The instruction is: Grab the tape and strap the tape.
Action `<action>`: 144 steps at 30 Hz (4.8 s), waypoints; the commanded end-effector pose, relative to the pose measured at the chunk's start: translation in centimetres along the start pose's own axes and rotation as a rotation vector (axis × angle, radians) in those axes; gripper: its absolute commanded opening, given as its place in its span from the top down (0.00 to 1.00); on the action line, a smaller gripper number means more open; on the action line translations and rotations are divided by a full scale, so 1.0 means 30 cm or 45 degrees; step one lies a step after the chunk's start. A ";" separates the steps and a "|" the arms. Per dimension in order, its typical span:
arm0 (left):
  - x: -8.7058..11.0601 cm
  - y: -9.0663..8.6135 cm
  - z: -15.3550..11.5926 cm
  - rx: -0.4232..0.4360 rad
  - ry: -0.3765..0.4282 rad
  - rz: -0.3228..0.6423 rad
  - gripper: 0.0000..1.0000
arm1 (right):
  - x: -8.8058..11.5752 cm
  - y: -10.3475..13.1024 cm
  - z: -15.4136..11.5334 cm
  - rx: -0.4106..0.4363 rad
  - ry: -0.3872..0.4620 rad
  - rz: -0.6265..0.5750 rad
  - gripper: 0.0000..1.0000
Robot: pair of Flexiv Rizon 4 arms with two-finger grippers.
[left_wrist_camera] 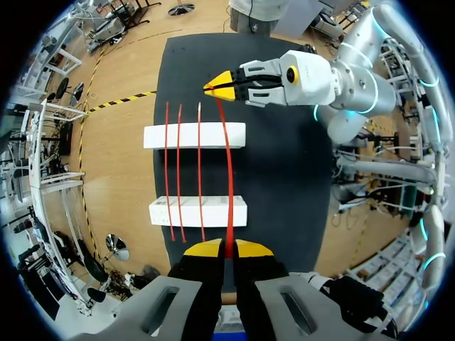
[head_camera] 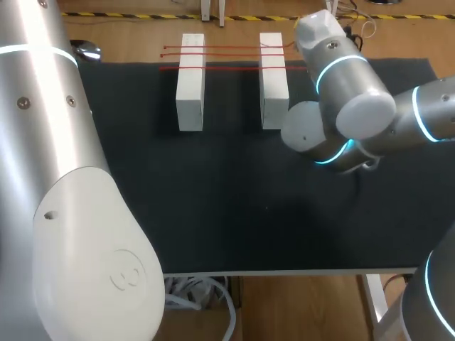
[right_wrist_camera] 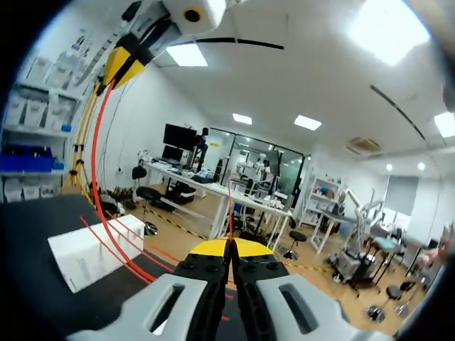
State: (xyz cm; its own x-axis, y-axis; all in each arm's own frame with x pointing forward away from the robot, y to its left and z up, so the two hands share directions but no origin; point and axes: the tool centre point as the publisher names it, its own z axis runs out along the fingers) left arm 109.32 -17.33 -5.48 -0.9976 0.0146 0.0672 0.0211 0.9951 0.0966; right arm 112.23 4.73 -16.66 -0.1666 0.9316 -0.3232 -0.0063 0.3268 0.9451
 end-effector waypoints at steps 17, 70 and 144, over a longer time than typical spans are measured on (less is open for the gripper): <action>-0.008 -0.004 -0.009 -0.008 0.010 0.000 1.00 | 0.098 0.263 -0.016 -0.014 0.072 -0.656 1.00; -0.008 -0.004 -0.009 -0.008 0.010 0.000 1.00 | 0.226 0.437 -0.028 -0.111 -0.062 -0.777 1.00; -0.008 -0.004 -0.009 -0.008 0.010 0.000 1.00 | 0.325 0.477 0.013 -0.106 -0.140 -0.915 1.00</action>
State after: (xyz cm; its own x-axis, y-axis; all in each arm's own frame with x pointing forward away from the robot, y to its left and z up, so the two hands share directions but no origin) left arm 109.36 -17.34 -5.46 -0.9976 0.0142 0.0680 0.0208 0.9950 0.0972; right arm 110.79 18.35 -6.40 0.0066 0.5045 -0.8634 -0.1541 0.8536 0.4976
